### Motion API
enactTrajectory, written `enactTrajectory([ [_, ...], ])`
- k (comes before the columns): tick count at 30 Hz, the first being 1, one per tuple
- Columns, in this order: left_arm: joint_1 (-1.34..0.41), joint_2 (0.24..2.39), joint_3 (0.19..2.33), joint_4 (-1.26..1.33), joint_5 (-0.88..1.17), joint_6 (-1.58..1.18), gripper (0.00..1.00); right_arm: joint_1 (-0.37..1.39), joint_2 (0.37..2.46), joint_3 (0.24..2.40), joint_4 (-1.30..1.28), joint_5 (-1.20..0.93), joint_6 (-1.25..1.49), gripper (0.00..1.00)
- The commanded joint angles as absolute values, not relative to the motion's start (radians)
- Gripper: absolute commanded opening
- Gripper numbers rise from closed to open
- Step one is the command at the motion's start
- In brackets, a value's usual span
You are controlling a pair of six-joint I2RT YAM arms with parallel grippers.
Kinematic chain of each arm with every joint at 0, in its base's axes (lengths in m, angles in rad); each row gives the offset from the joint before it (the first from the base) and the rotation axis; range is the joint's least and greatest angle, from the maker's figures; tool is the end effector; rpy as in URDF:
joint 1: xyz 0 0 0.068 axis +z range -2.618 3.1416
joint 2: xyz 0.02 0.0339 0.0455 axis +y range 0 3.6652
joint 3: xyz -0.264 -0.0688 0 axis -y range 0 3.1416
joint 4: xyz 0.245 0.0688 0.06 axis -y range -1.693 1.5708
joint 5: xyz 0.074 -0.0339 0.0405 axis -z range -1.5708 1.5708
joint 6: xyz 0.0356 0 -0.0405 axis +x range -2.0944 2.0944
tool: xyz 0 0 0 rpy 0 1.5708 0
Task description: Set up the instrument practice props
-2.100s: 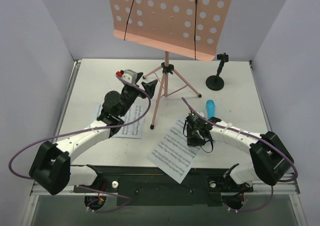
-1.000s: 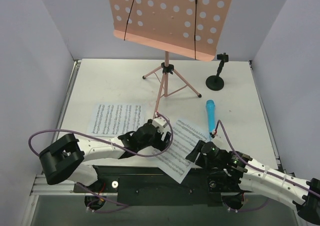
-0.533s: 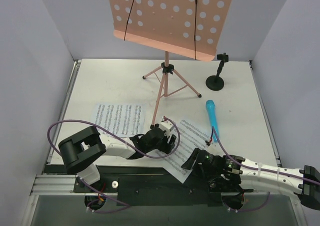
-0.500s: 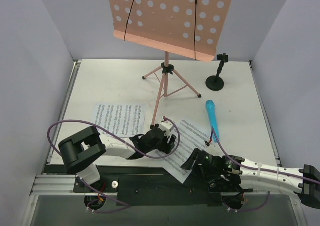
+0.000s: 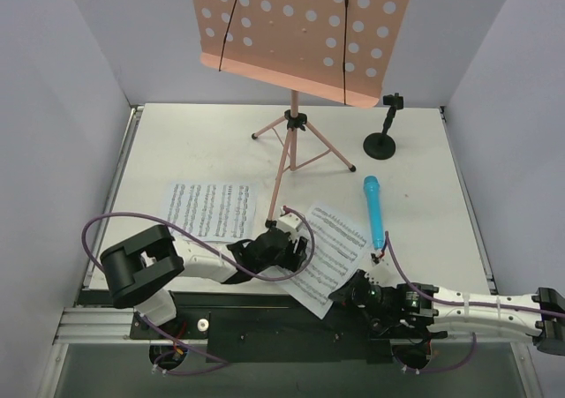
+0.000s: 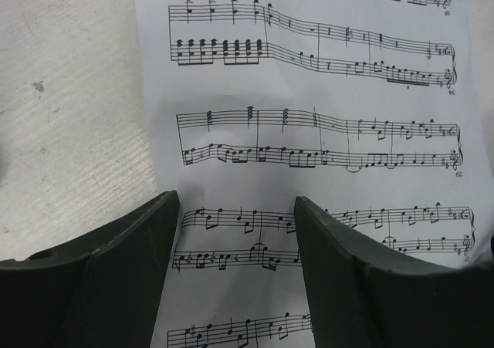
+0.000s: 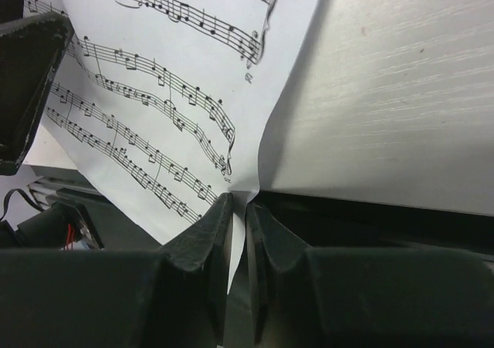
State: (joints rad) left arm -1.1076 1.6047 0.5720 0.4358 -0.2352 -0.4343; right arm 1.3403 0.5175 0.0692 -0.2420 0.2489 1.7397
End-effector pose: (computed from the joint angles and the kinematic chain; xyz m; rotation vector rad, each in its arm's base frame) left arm 0.1396 -0.2610 0.1367 0.6008 2.1360 -0.6294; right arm 0.0362 0.1158 0.1229 0.6698 2.5326 1.2213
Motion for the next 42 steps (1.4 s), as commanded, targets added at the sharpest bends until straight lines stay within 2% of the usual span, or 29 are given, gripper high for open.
enactTrajectory([
  [1, -1.12, 1.582, 0.543, 0.345, -0.239, -0.482, 0.72, 1.379, 0.512, 0.112, -0.305, 0.405, 1.758, 0.07],
  [6, -1.118, 1.516, 0.551, 0.301, -0.252, -0.489, 0.72, 1.414, 0.526, 0.205, -0.438, 0.489, 1.73, 0.01],
  [13, -1.118, 1.278, 0.584, 0.17, -0.293, -0.474, 0.82, 1.416, 0.532, 0.389, -0.704, 0.595, 1.585, 0.0],
  [17, -1.103, 1.109, 0.571, 0.164, -0.281, -0.425, 0.84, 1.414, 0.497, 0.508, -0.746, 0.624, 1.272, 0.0],
  [22, -1.022, 0.882, 0.563, 0.176, -0.097, -0.351, 0.85, 1.413, 0.517, 0.678, -0.733, 0.425, 0.796, 0.0],
  [26, -0.881, 0.802, 0.513, 0.228, 0.141, -0.406, 0.85, 1.414, 0.557, 0.756, -0.721, 0.264, 0.62, 0.0],
  [33, -0.858, 0.784, 0.348, 0.606, 0.399, -0.528, 0.86, 1.414, 0.586, 0.866, -0.684, 0.046, 0.401, 0.0],
  [37, -0.859, 0.756, 0.429, 0.499, 0.462, -0.361, 0.86, 1.414, 0.591, 0.936, -0.721, -0.026, 0.351, 0.0],
  [42, -0.857, 0.713, 0.56, 0.241, 0.463, -0.164, 0.86, 1.414, 0.545, 0.976, -0.767, -0.04, 0.344, 0.0],
])
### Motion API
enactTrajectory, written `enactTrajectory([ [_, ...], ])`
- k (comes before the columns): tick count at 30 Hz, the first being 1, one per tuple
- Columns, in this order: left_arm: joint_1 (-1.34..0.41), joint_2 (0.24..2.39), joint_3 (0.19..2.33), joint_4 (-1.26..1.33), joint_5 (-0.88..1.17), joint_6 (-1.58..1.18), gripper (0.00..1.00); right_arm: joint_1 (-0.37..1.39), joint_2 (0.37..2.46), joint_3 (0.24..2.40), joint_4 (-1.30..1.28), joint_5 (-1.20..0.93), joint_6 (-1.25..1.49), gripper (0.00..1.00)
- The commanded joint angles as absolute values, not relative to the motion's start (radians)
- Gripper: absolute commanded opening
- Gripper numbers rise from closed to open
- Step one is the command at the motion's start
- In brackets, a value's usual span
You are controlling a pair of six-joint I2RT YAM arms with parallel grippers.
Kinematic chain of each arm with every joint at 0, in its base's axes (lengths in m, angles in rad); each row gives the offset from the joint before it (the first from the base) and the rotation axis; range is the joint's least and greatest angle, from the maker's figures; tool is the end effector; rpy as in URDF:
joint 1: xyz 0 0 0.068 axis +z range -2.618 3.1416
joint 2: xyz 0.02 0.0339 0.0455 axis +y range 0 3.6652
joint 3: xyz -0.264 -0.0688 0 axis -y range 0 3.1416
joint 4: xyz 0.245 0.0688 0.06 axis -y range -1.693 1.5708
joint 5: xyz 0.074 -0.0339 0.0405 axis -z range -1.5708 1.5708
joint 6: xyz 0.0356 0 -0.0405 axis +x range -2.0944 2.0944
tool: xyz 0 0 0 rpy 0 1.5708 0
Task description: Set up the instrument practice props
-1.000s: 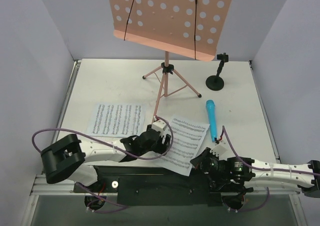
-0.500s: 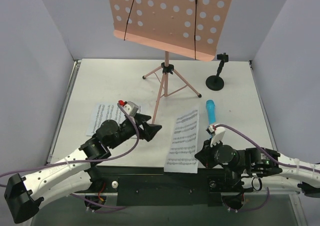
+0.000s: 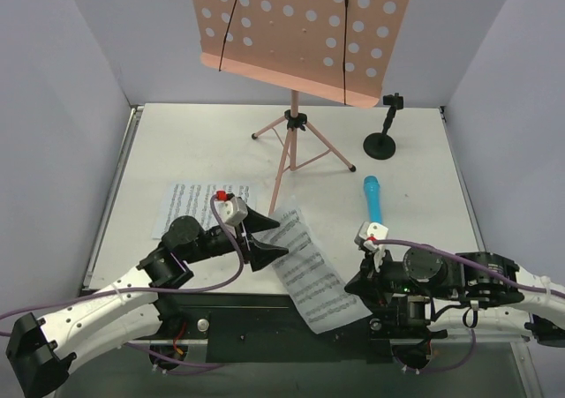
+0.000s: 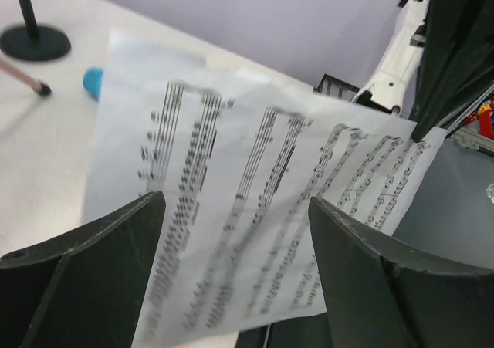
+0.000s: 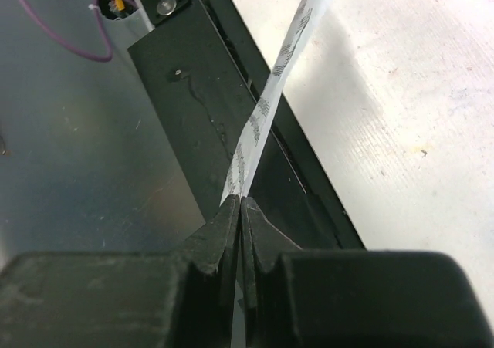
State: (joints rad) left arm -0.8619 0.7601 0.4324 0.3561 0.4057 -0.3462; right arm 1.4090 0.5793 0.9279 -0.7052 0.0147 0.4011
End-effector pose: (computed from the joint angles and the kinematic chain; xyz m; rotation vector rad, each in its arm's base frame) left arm 0.1108 -0.1508 0.2764 0.7594 1.5085 -1.2452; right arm 0.0185 0.1100 0.3598 -1.0143 1.8618 1.1486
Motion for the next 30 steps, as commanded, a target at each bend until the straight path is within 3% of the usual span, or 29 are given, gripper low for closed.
enactTrajectory([
  [1, -0.857, 0.697, 0.578, 0.214, 0.448, -0.132, 0.86, 1.414, 0.535, 0.979, -0.77, -0.044, 0.345, 0.0],
  [11, -0.847, 0.595, 0.618, 0.117, 0.425, -0.061, 0.86, 1.414, 0.472, 1.08, -0.868, -0.15, 0.313, 0.0],
  [20, -0.845, 0.696, 0.569, 0.325, 0.753, -0.198, 0.87, 1.414, 0.462, 1.088, -0.874, -0.107, 0.314, 0.0],
  [27, -0.861, 0.824, 0.627, 0.428, 0.906, -0.222, 0.87, 1.414, 0.465, 1.088, -0.864, -0.112, 0.304, 0.0],
  [30, -0.9, 0.879, 0.702, 0.359, 0.925, -0.168, 0.87, 1.414, 0.479, 1.088, -0.861, -0.124, 0.296, 0.0],
])
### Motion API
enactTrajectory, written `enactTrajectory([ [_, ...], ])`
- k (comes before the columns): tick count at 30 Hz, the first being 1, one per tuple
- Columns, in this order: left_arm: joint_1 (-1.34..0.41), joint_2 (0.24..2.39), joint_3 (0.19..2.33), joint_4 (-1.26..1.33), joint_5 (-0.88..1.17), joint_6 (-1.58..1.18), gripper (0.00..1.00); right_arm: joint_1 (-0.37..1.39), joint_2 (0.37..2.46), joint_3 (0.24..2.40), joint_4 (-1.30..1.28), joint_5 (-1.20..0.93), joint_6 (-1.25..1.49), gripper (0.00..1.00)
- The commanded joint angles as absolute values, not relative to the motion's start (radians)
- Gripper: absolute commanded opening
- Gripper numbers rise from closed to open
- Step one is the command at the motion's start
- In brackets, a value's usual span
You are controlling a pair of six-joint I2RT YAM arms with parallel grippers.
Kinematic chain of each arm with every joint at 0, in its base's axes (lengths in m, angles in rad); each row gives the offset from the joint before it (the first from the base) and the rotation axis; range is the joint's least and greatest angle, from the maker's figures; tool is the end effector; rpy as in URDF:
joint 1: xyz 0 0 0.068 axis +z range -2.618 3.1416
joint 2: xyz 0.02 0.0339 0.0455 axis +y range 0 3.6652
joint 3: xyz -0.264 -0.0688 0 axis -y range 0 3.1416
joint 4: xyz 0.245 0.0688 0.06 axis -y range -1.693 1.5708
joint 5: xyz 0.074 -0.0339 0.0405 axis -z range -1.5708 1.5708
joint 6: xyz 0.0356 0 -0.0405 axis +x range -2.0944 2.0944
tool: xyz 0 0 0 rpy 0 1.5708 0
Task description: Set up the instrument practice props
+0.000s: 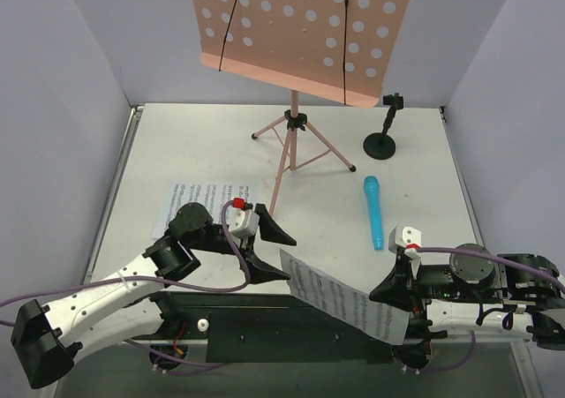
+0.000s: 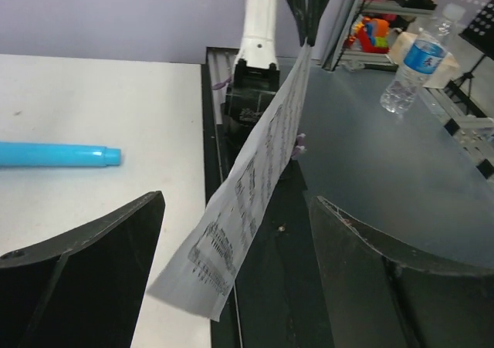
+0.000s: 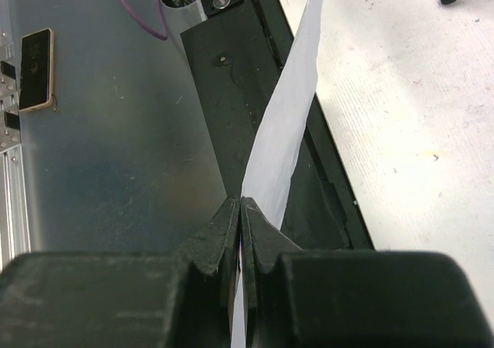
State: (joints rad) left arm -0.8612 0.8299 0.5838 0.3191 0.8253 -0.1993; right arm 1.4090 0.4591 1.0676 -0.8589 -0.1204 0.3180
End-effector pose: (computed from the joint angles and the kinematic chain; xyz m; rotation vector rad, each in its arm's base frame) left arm 0.1052 -0.1626 0.3140 1.1929 1.2275 -1.4274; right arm 0.0048 0.0560 0.3927 -1.1350 1.6869 1.2781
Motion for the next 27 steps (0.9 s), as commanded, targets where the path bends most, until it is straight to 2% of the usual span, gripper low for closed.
enactTrajectory([
  [1, -0.917, 0.908, 0.722, 0.333, 0.925, -0.146, 0.87, 1.414, 0.489, 1.091, -0.861, -0.124, 0.29, 0.0],
  [6, -1.064, 1.034, 0.906, 0.117, 0.897, 0.032, 0.87, 1.413, 0.525, 1.103, -0.848, -0.138, 0.267, 0.0],
  [13, -1.182, 1.184, 1.018, 0.002, 0.896, 0.097, 0.86, 1.413, 0.549, 1.112, -0.845, -0.138, 0.252, 0.0],
  [20, -1.246, 1.268, 1.094, -0.193, 0.759, 0.178, 0.86, 1.413, 0.538, 1.098, -0.825, -0.141, 0.245, 0.0],
  [27, -1.261, 1.328, 1.132, -0.219, 0.692, 0.189, 0.7, 1.413, 0.537, 1.089, -0.819, -0.146, 0.249, 0.0],
])
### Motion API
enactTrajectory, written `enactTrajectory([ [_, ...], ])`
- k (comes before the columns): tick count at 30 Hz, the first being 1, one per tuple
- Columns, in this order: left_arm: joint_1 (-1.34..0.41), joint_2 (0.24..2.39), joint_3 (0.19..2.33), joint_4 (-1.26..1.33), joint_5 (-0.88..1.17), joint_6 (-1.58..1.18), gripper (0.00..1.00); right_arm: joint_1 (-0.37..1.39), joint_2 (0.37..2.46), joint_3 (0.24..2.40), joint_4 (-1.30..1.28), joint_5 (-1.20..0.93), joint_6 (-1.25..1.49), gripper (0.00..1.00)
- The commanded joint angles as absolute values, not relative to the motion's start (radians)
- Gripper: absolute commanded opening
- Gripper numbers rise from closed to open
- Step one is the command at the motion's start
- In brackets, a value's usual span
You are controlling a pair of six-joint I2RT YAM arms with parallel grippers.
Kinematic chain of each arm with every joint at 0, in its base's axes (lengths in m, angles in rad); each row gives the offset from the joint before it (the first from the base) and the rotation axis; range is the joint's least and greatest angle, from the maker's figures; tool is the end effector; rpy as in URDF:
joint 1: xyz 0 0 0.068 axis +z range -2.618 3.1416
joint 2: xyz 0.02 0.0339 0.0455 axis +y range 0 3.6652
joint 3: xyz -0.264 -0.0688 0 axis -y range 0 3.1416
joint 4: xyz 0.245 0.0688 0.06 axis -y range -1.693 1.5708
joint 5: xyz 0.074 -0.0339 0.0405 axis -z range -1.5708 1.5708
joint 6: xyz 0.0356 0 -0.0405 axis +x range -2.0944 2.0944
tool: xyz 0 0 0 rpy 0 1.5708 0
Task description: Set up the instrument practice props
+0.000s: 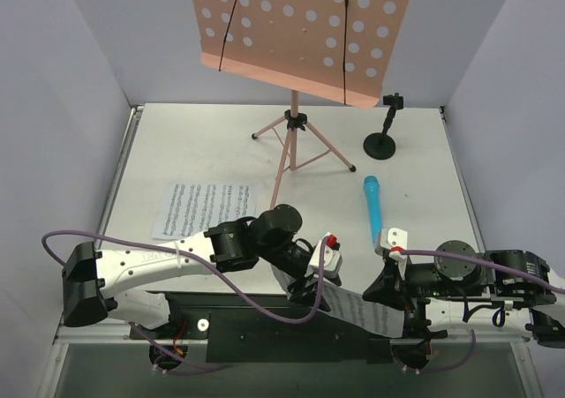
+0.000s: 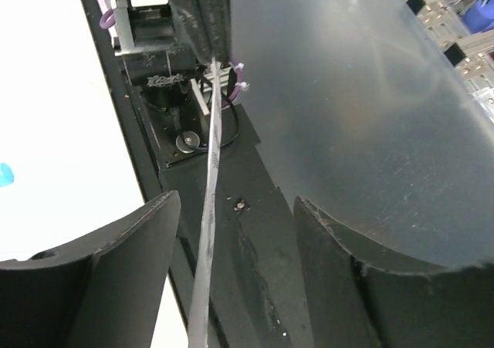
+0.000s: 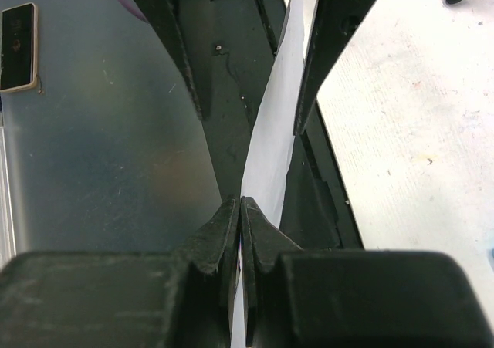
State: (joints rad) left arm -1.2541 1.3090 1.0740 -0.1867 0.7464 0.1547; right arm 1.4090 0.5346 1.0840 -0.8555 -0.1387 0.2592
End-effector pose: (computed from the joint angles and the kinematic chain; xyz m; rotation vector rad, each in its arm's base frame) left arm 0.0690 -0.2881 0.3288 1.7696 1.2583 -1.4146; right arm 0.0072 0.0744 0.3942 -1.2197 1.6878 1.2257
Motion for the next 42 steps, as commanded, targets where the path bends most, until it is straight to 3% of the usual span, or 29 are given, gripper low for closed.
enactTrajectory([
  [1, -1.262, 1.336, 1.135, -0.219, 0.684, 0.189, 0.66, 1.413, 0.538, 1.088, -0.818, -0.147, 0.249, 0.0],
  [4, -1.262, 1.344, 1.14, -0.229, 0.669, 0.192, 0.58, 1.413, 0.535, 1.085, -0.812, -0.147, 0.247, 0.0],
  [6, -1.262, 1.348, 1.143, -0.238, 0.664, 0.195, 0.47, 1.413, 0.532, 1.083, -0.811, -0.147, 0.247, 0.0],
  [9, -1.262, 1.362, 1.166, -0.259, 0.649, 0.19, 0.0, 1.413, 0.528, 1.081, -0.81, -0.14, 0.247, 0.0],
  [11, -1.262, 1.367, 1.175, -0.281, 0.63, 0.184, 0.0, 1.414, 0.525, 1.08, -0.81, -0.124, 0.249, 0.04],
  [15, -1.253, 1.341, 1.152, -0.296, 0.586, 0.176, 0.0, 1.413, 0.511, 1.085, -0.807, -0.065, 0.247, 0.32],
  [20, -1.14, 1.157, 0.981, -0.158, 0.571, 0.082, 0.0, 1.413, 0.44, 1.039, -0.707, 0.103, 0.215, 0.45],
  [25, -0.996, 0.928, 0.841, 0.024, 0.555, -0.055, 0.0, 1.413, 0.382, 0.986, -0.557, 0.166, 0.117, 0.46],
  [29, -0.931, 0.763, 0.815, 0.028, 0.517, -0.064, 0.0, 1.413, 0.406, 0.96, -0.47, 0.195, 0.034, 0.47],
  [42, -0.919, 0.594, 0.874, 0.087, 0.431, -0.078, 0.0, 1.411, 0.448, 0.81, 0.082, 0.256, -0.175, 0.55],
])
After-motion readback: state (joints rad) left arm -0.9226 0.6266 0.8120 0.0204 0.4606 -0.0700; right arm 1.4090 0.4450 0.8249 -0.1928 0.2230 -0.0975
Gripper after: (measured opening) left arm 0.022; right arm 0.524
